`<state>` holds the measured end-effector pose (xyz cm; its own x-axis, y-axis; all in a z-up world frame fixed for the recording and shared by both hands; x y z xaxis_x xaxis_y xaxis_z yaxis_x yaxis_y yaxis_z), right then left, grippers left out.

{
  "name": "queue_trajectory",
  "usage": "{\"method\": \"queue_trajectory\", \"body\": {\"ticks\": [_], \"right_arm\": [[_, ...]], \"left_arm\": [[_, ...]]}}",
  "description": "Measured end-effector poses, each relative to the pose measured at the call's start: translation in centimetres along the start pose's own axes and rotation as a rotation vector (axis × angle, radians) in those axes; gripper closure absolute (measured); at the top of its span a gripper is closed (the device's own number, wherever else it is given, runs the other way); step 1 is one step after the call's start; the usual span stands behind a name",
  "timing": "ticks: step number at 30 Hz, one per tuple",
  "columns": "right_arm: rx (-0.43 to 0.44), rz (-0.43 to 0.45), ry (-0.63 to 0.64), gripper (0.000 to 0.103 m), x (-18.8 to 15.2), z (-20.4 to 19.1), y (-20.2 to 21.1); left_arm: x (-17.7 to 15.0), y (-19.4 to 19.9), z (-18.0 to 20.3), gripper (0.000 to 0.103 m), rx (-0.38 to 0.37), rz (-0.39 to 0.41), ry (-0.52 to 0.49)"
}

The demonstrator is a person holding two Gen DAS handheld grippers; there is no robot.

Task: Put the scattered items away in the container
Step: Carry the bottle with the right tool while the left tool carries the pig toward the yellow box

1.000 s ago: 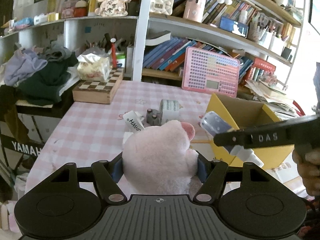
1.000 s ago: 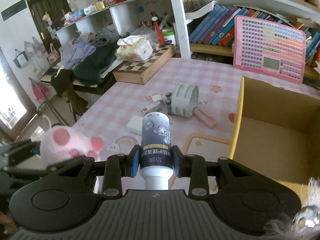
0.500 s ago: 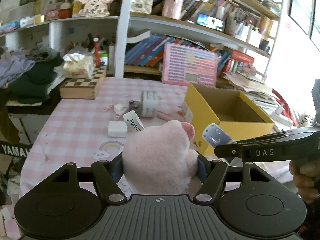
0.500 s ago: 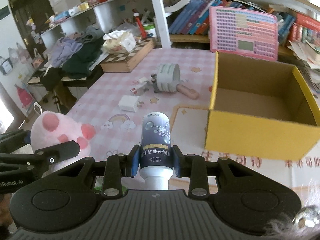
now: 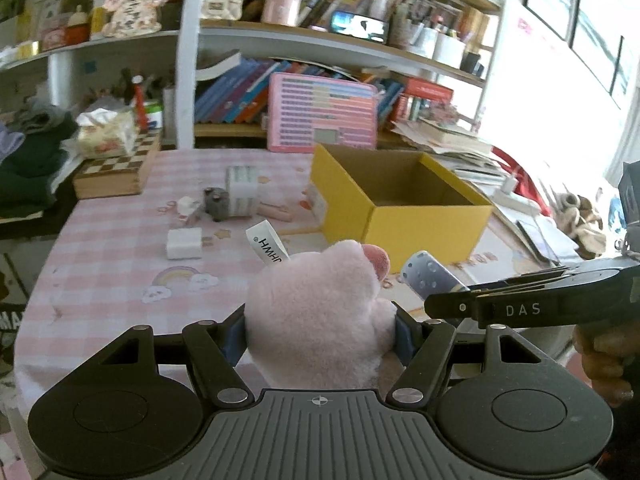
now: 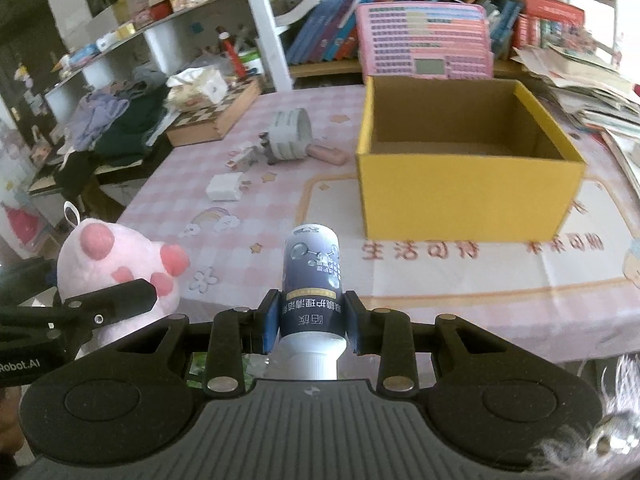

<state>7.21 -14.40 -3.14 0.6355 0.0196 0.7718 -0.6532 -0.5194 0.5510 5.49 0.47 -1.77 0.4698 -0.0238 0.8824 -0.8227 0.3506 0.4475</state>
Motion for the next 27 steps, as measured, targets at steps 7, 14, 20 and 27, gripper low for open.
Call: {"method": "queue_trajectory", "body": {"ticks": [7,14,20,27], "right_arm": [[-0.067,0.025,-0.03,0.072,-0.7,1.8,2.1],[-0.144,0.026,-0.068,0.072,-1.7,4.4,3.3],[-0.164,0.027,-0.088,0.072,-1.9,5.7,3.5],[-0.182,0.031,-0.103,0.072,-1.2,7.3,3.2]], "left_arm": [[-0.1,-0.3,1.9,0.034,-0.067,-0.005,-0.036],[-0.1,-1.1,3.8,0.034,-0.121,-0.025,-0.066],[0.1,-2.3,5.1,0.034,-0.15,-0.038,-0.095],[0.8,-4.0,6.4,0.034,-0.183,-0.044,-0.12]]}}
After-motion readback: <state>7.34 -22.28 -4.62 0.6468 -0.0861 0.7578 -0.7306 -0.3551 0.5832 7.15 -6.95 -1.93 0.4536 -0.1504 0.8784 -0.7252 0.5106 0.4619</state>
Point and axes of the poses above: each gripper's, at about its wrist camera, not at the fingertips, and y roughly against the way its jaws point, z to its right, x to its top, the point moved 7 cm from there along -y, roughly the way its jaws point, and after that the axes turned 10 degrees about z, right-handed, at the moved point
